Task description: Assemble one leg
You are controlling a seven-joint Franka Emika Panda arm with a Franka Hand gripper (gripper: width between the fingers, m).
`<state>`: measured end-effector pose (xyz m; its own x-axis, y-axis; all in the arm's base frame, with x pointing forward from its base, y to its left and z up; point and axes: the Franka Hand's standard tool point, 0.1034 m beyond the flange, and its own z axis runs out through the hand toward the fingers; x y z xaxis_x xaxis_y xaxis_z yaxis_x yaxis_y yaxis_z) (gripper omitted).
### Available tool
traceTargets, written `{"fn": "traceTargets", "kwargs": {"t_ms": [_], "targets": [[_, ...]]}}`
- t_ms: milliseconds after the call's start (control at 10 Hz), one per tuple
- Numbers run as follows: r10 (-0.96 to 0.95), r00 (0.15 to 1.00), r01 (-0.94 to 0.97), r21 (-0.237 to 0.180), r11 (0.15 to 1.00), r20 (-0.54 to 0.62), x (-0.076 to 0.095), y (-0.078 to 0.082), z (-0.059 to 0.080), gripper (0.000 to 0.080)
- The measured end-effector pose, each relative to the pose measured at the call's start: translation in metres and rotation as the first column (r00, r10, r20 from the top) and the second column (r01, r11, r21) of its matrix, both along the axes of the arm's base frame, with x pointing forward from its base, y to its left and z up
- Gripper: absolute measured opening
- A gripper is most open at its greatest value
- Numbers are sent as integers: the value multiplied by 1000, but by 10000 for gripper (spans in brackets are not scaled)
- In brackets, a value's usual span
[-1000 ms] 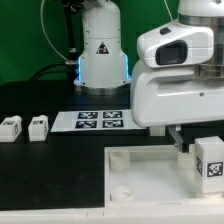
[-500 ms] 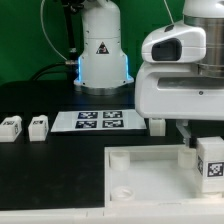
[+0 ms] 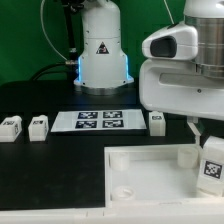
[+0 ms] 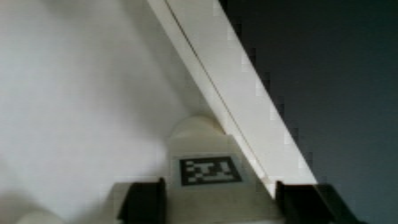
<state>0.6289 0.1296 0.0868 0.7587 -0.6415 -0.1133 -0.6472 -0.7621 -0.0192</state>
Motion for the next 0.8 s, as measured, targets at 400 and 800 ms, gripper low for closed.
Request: {"fn": "traceTargets", "kwargs": {"t_ms": [400,800], "targets": [[-485,875,484,63,873,-11,1,-5,-2,294],[-629,778,628,74,775,-11,4,4,-3,294]]}}
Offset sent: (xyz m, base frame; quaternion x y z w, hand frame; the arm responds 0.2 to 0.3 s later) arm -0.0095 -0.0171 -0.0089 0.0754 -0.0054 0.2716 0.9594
